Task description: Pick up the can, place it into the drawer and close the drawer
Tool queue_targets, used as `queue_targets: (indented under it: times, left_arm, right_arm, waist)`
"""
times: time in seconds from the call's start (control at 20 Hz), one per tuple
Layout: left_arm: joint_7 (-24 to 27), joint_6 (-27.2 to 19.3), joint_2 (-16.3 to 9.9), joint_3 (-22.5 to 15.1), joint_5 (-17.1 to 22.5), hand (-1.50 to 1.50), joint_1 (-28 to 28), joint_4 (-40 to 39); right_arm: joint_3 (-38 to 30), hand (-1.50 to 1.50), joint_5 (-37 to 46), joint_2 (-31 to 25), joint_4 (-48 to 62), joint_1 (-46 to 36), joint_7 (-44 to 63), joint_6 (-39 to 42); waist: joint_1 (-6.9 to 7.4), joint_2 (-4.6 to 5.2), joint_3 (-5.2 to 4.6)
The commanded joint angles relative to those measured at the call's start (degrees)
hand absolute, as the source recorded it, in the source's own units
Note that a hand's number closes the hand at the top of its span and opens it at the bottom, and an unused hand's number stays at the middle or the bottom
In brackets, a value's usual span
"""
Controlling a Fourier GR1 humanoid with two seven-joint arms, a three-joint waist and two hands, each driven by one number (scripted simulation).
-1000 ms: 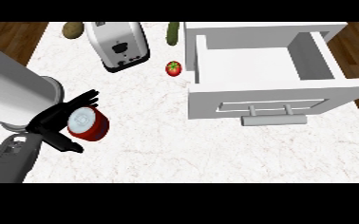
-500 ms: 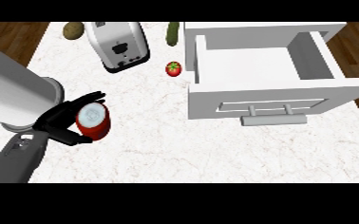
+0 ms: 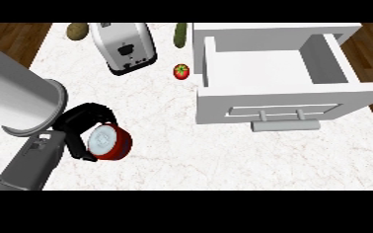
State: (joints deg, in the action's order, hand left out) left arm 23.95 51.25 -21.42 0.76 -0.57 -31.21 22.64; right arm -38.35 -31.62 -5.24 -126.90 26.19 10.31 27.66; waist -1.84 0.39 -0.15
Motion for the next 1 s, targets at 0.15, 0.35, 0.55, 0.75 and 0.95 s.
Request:
queue_targets:
  times: [0.15, 0.35, 0.55, 0.75, 0.95]
  left_arm:
    - [1.7, -8.0, 6.8, 9.3, 10.2, 1.5, 0.6, -0.7]
    - [4.6, -28.9, 11.0, 17.6, 15.9, 1.5, 1.8, 0.4]
    - [3.3, -36.9, 17.0, 17.0, 16.8, 1.5, 0.5, 8.2]
    - [-2.2, -41.8, 19.3, 14.1, 16.8, 1.5, 3.1, 20.9]
    - [-8.8, -47.2, 21.3, 9.7, 16.7, 1.5, 5.4, 34.4]
  right_arm:
    - [-1.9, -1.5, -1.1, 0.0, -0.1, 1.5, 0.7, -0.1]
    - [-2.1, -1.5, -0.5, 1.7, -0.9, 1.9, -0.2, -0.6]
    - [-2.0, -1.5, 0.9, 3.0, -0.7, 1.6, -1.4, 0.3]
    - [-1.0, -1.5, 0.3, 5.1, -3.2, 4.9, -1.9, 1.5]
    - [-2.3, -1.5, 0.0, 5.1, -3.8, 3.7, 0.8, 0.9]
  waist:
    - [1.4, -0.51, 0.13]
    - [2.37, -0.87, 0.22]
    - [2.84, -1.08, 0.32]
    - [2.52, -1.08, 0.27]
    - [2.63, -1.05, 0.24]
